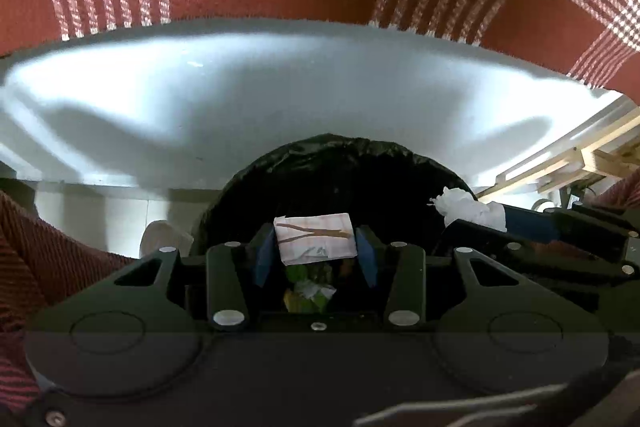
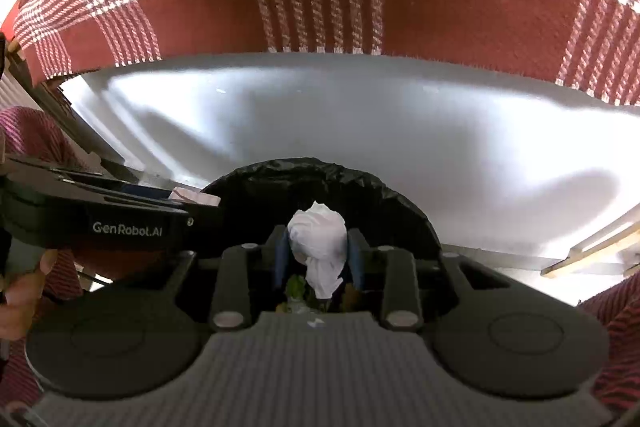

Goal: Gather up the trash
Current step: 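Lower both tools into the black bin and open both to drop items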

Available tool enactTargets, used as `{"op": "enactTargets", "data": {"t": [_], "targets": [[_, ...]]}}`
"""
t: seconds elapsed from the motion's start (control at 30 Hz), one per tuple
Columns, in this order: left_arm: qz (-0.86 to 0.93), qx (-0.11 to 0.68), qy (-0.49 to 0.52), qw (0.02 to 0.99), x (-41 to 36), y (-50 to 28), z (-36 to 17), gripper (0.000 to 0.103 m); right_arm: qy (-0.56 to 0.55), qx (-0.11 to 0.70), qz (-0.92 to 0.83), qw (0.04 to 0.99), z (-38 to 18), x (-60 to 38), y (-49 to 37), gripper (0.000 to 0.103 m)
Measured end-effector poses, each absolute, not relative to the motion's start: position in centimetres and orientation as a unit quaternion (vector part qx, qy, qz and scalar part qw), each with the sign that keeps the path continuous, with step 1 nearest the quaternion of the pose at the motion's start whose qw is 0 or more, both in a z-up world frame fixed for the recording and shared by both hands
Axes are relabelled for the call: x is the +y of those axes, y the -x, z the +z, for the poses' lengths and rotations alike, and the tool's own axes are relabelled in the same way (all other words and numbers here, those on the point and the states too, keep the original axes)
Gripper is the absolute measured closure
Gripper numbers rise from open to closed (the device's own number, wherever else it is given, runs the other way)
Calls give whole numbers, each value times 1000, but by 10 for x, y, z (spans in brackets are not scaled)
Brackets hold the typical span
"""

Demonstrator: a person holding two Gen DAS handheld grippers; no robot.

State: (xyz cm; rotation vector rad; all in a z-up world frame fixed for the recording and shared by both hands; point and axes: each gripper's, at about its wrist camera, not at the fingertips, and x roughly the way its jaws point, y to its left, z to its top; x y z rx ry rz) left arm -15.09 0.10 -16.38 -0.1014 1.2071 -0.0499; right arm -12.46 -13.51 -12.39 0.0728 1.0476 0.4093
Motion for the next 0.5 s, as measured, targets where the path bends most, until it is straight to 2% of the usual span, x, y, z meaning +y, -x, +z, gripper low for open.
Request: {"op": "enactTargets", "data": {"t": [0.3,0.37,0.4,0.5], "targets": [[-21,576,49,816,2,150,-168,59,-32,508,191,839,-129,-133,121,63],[-18,578,50,815,2,149,-168,50,-34,508,191,839,-129,-133,122,57],[-16,578,51,814,2,148,-168,43,-35,509,190,839,-129,-134,121,48],[-11,579,54,813,4,147,-167,34,-40,509,187,839,-129,-135,121,43]]}}
